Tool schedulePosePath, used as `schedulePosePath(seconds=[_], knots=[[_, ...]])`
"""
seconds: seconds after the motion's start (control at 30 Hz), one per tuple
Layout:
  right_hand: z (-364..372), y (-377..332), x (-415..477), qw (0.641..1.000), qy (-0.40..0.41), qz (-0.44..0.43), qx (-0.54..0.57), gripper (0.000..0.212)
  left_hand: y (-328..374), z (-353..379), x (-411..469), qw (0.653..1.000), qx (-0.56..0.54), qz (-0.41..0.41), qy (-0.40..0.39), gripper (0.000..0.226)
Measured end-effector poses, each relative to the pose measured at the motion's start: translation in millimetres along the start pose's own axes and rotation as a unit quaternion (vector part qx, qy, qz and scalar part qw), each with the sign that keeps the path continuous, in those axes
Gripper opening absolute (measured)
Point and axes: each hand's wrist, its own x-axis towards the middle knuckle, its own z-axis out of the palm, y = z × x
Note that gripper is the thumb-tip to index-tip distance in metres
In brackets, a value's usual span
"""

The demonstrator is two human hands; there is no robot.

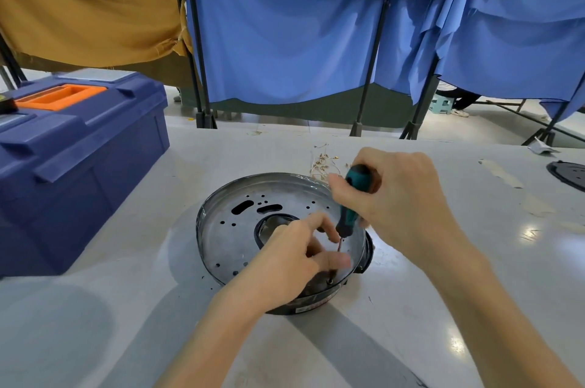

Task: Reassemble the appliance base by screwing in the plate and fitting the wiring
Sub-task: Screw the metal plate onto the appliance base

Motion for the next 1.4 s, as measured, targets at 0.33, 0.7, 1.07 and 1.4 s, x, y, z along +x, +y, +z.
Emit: schedulePosePath(seconds=[0.33,0.7,1.07,1.4], knots=[[15,-8,0,0.972,0.107,0.08,-0.194,0.054,4,3,2,0.997,0.034,0.067,0.018,0.04],[-3,-1,6,0.995,-0.091,0.036,-0.002,0.071,3,2,1,0.998,-0.02,0.056,-0.001,0.037],[-5,12,7,0.99,-0.036,-0.053,0.122,0.021,7,-9,2,0.994,-0.085,0.065,-0.027,0.027],[8,4,4,0.998,0.042,-0.04,0.016,0.028,15,-13,18,0.964,-0.233,0.053,-0.113,0.027]])
